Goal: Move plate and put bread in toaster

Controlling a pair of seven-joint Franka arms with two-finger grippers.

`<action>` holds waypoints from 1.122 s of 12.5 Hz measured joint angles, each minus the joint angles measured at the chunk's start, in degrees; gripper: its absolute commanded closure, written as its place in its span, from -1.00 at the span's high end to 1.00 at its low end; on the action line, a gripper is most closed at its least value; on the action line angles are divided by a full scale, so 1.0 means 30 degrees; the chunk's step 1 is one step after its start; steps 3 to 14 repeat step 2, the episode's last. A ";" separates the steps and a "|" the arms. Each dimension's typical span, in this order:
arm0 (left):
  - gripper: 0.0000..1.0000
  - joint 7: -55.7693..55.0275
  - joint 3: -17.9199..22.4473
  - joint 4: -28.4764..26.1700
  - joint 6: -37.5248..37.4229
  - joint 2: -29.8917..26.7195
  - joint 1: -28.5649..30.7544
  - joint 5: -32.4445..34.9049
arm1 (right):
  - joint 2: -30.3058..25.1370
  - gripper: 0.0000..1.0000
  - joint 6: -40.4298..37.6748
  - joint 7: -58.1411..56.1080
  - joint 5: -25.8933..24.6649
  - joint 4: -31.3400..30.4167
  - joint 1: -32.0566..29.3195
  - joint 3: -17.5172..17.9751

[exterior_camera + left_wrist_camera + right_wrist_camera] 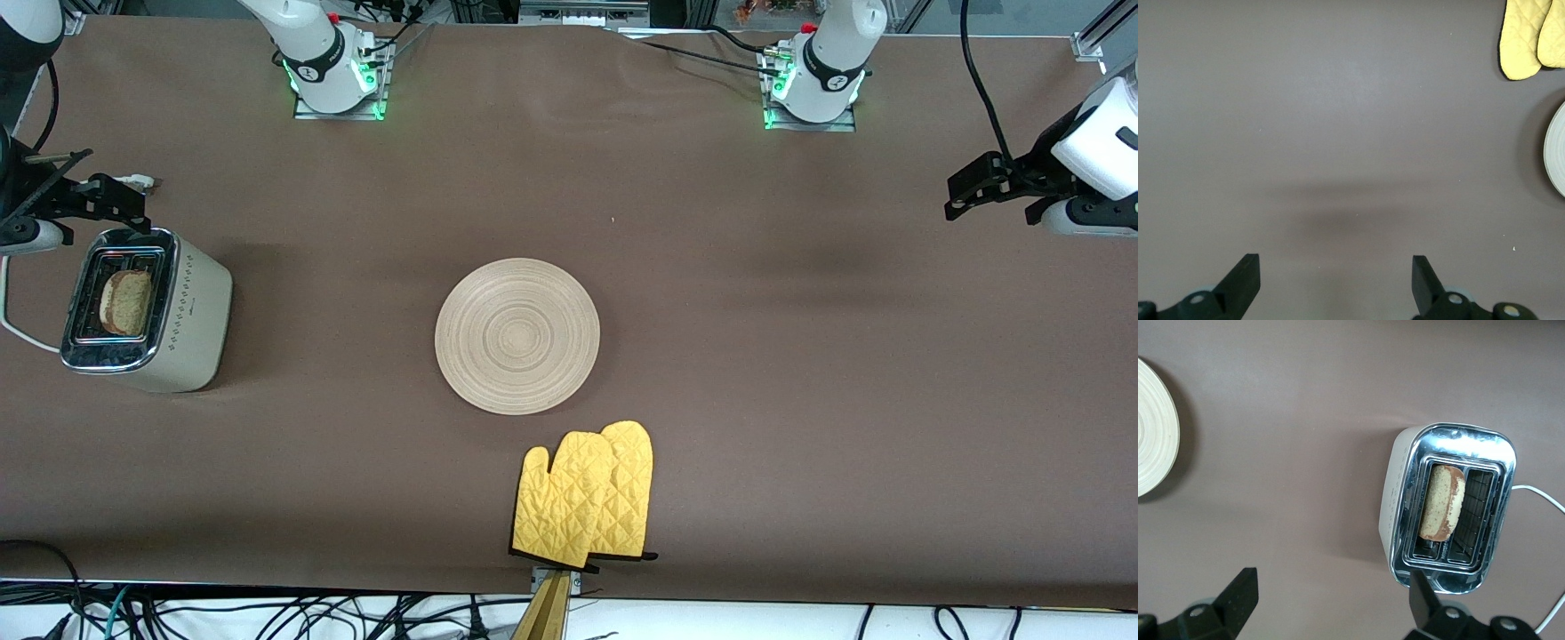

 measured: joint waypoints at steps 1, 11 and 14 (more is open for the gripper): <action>1.00 0.0000 0.0000 0.0000 0.0000 0.0000 0.0000 0.0000 | 0.0011 1.00 0.0000 0.0000 0.0000 0.0003 -0.0001 0.0000; 1.00 0.0000 0.0000 0.0000 0.0000 0.0000 0.0000 0.0000 | 0.0015 1.00 0.0000 0.0000 0.0000 0.0005 -0.0004 0.0000; 1.00 0.0000 0.0000 0.0000 0.0000 0.0000 0.0000 0.0000 | 0.0015 1.00 0.0000 0.0000 0.0000 0.0005 -0.0004 0.0000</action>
